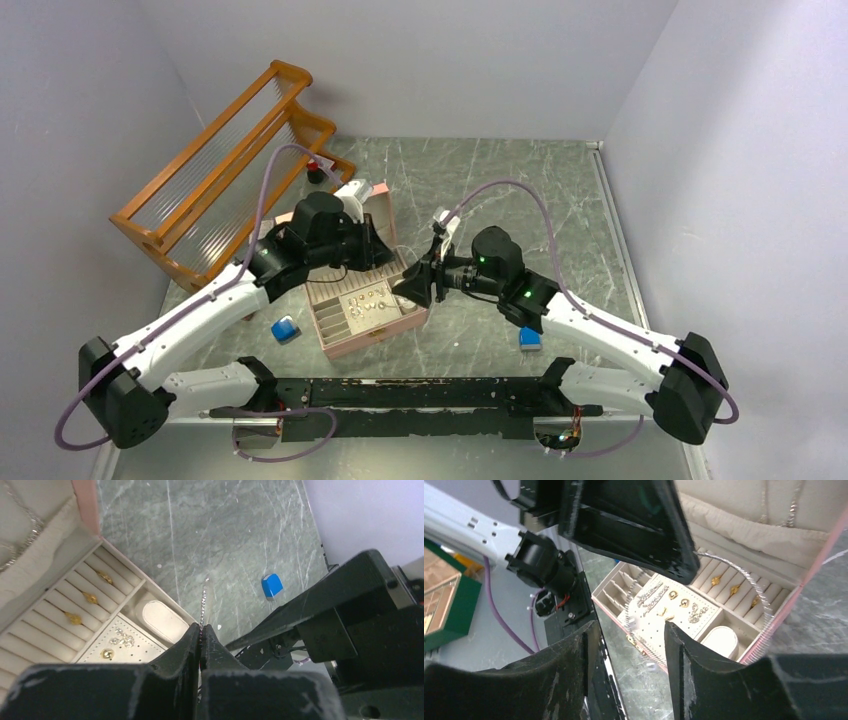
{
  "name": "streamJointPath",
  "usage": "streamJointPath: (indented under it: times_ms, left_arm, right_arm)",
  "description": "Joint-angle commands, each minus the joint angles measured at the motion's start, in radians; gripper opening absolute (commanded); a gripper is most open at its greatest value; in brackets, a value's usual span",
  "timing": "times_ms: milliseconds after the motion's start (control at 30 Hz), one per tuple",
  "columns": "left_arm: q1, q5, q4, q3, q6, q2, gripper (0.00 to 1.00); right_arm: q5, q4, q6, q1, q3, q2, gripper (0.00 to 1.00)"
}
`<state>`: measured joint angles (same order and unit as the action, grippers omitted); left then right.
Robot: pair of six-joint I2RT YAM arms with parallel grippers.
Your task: Organize the mixed jewelry
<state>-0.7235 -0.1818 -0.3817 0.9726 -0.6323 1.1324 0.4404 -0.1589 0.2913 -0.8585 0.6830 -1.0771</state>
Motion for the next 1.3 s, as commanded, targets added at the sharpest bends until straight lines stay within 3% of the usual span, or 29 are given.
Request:
streamJointPath:
  times_ms: [0,233,467,867,1267]
  left_arm:
    - [0.006,0.086,-0.078,0.079,0.108,-0.068,0.05]
    - [0.006,0.197,-0.127,0.086,0.160,-0.206,0.05]
    - [0.006,0.473,-0.156,0.053,0.157,-0.343,0.05]
    - [0.006,0.552,-0.111,0.018,0.201,-0.466,0.05]
    - [0.006,0.494,-0.102,-0.005,0.166,-0.449,0.05]
  right_arm:
    - [-0.139,0.050,0.081,-0.004,0.050,0.050,0.56]
    - [-0.375,0.060,0.203,-0.001,0.039,0.105,0.61]
    - [-0.664,0.143,0.349,-0.001,0.025,0.103,0.61]
    - [-0.638,0.289,0.317,-0.001,0.210,-0.306,0.59]
    - [-0.614,0.223,0.298,0.010,0.269,-0.526,0.38]
